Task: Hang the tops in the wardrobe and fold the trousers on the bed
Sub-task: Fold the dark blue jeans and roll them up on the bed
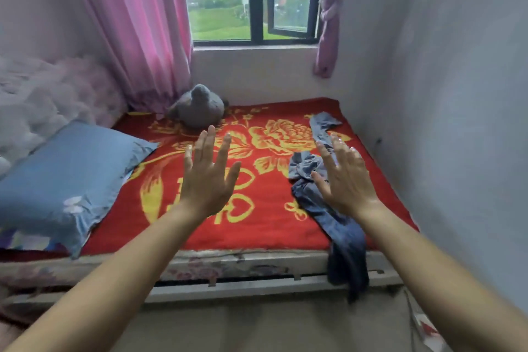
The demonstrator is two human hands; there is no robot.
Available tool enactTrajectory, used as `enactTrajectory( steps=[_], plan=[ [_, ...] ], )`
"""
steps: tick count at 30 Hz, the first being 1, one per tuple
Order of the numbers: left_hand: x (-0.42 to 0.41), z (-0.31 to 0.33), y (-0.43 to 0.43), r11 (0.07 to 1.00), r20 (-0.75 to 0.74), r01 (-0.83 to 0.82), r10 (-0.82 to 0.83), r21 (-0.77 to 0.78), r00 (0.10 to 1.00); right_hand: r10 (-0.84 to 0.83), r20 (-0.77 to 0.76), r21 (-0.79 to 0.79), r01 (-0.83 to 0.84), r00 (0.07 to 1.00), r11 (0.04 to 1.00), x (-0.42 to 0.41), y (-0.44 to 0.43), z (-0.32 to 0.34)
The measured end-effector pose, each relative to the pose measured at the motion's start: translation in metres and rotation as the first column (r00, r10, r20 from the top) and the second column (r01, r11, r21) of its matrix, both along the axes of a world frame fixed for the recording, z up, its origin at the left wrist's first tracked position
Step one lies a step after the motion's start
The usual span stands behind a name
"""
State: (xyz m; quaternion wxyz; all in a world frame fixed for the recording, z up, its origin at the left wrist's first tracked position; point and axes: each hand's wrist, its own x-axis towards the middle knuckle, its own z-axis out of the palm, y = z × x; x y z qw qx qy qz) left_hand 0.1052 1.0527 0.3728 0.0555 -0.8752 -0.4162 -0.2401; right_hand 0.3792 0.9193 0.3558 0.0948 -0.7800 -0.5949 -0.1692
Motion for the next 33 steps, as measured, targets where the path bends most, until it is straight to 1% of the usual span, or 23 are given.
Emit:
enactTrajectory(
  steps=[4,7,10,14,17,19,22,26,29,31,33],
  plan=[
    [0.075,-0.02,0.069,0.988,-0.03,0.094,-0.099,-0.124,0.995,-0.145,-0.058,-0.081,0.14,0.988,0.987,0.065,0.035,-0.01],
    [0.126,-0.032,0.112,0.971,-0.071,0.156,-0.171,-0.181,0.983,-0.252,-0.085,-0.108,0.243,0.964,0.964,0.107,0.052,-0.016],
    [0.173,-0.049,0.144,0.953,-0.109,0.174,-0.206,-0.247,0.973,-0.353,-0.112,-0.129,0.339,0.929,0.932,0.145,0.061,-0.027],
    [0.23,-0.079,0.172,0.923,-0.142,0.198,-0.256,-0.33,0.956,-0.436,-0.126,-0.178,0.412,0.891,0.894,0.194,0.069,-0.05],
    [0.27,-0.106,0.189,0.892,-0.193,0.185,-0.284,-0.412,0.939,-0.504,-0.164,-0.232,0.464,0.848,0.855,0.231,0.08,-0.076],
    [0.295,-0.128,0.201,0.87,-0.226,0.173,-0.304,-0.462,0.925,-0.516,-0.191,-0.259,0.464,0.835,0.847,0.258,0.093,-0.098],
    [0.331,-0.164,0.22,0.856,-0.294,0.136,-0.314,-0.498,0.903,-0.529,-0.251,-0.314,0.449,0.81,0.836,0.301,0.123,-0.137],
    [0.37,-0.214,0.241,0.818,-0.368,0.012,-0.272,-0.575,0.889,-0.546,-0.332,-0.422,0.397,0.769,0.815,0.356,0.165,-0.199],
    [0.396,-0.247,0.255,0.8,-0.412,-0.065,-0.236,-0.597,0.88,-0.547,-0.356,-0.492,0.345,0.758,0.799,0.386,0.187,-0.242],
    [0.415,-0.273,0.26,0.771,-0.401,-0.097,-0.216,-0.629,0.89,-0.569,-0.393,-0.522,0.334,0.722,0.785,0.404,0.2,-0.274],
    [0.439,-0.308,0.261,0.736,-0.393,-0.126,-0.202,-0.665,0.897,-0.618,-0.463,-0.558,0.333,0.636,0.76,0.419,0.212,-0.315]
  ],
)
